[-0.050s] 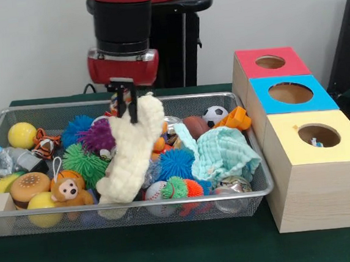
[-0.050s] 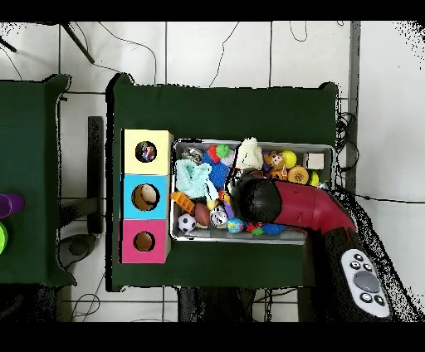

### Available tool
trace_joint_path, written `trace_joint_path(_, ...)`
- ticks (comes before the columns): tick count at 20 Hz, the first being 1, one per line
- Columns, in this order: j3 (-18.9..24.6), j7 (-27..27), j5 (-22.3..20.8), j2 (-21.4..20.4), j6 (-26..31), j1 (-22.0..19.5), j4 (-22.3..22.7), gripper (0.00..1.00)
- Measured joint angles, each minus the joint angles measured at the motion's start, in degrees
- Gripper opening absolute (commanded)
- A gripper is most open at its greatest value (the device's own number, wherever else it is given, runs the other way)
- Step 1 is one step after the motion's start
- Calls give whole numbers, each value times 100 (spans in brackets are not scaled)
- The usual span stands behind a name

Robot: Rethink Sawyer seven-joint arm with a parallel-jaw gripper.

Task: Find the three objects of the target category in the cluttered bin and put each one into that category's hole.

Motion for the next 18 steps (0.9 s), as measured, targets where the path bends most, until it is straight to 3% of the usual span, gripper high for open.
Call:
trace_joint_path(6,0,0,-1,330,-421,-714,146,0)
trace_joint_path(7,-2,0,-1,450,-606,-898,245,100)
trace_joint_path(18,-27,0,2,601,-811,-790,333,100)
